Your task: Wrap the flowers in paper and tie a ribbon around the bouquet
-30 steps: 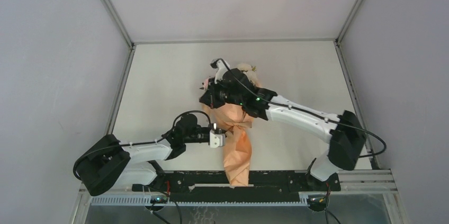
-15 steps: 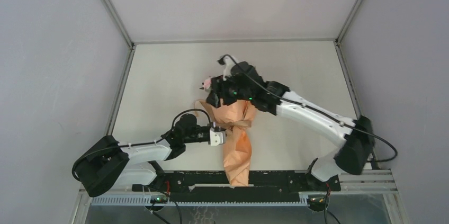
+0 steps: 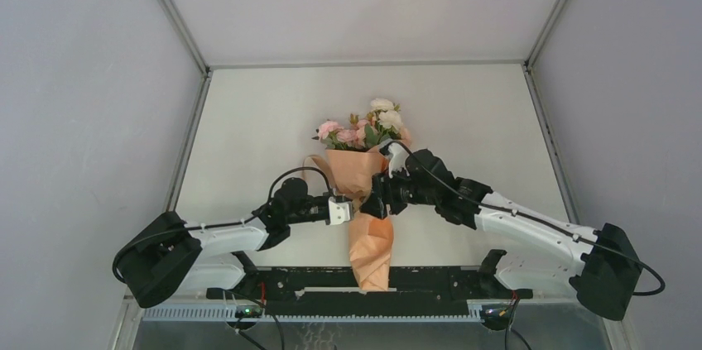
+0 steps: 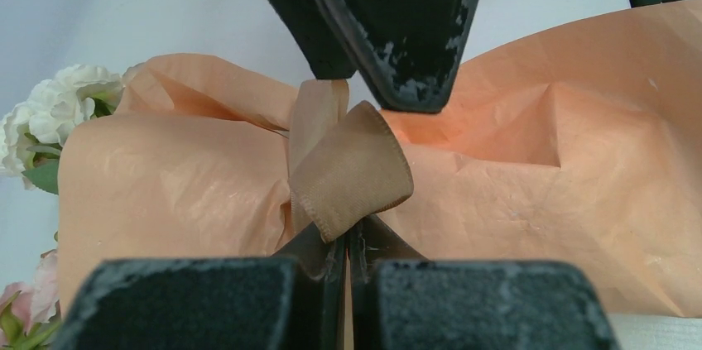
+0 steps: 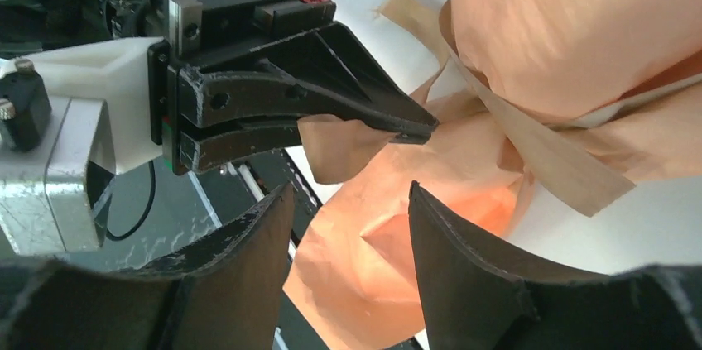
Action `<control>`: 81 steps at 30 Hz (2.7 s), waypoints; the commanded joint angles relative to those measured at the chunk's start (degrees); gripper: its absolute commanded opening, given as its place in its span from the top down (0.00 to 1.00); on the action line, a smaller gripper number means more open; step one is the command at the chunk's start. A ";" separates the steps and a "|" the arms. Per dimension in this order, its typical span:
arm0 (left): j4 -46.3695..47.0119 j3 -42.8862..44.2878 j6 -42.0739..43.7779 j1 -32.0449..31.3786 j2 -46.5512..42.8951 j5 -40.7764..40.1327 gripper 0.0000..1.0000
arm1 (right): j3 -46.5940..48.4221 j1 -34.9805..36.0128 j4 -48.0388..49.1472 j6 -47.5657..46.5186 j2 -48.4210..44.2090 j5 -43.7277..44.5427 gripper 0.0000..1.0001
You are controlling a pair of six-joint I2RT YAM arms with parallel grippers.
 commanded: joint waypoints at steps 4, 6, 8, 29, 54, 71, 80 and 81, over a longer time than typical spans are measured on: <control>0.94 0.32 -1.04 -0.31 -0.88 -0.23 1.00 | 0.59 1.03 11.89 -0.30 3.54 -2.52 0.38; 0.84 0.40 -0.76 -0.35 -0.70 -0.30 1.00 | 0.59 1.28 12.39 -0.60 4.70 -2.98 0.38; 0.75 0.50 -0.75 -0.35 -0.64 -0.30 1.00 | 0.52 1.33 12.45 -0.70 5.68 -3.72 0.39; -64.34 28.92 16.21 10.61 -5.63 1.85 0.31 | -1.87 -3.98 11.58 1.22 4.69 -1.85 1.00; -88.22 63.00 -8.78 31.21 37.59 -12.86 0.31 | -1.92 -6.11 13.71 -0.44 4.51 -3.35 1.00; -90.17 57.98 -10.14 30.98 33.09 -12.38 1.00 | -1.87 -6.14 15.30 0.30 5.46 -3.13 1.00; -117.02 47.82 26.05 7.35 2.46 -2.40 1.00 | -1.88 -8.46 17.23 3.44 6.72 -3.80 1.00; -117.04 48.70 25.03 2.76 1.19 -1.53 1.00 | -1.92 -8.54 17.39 3.51 6.73 -3.74 1.00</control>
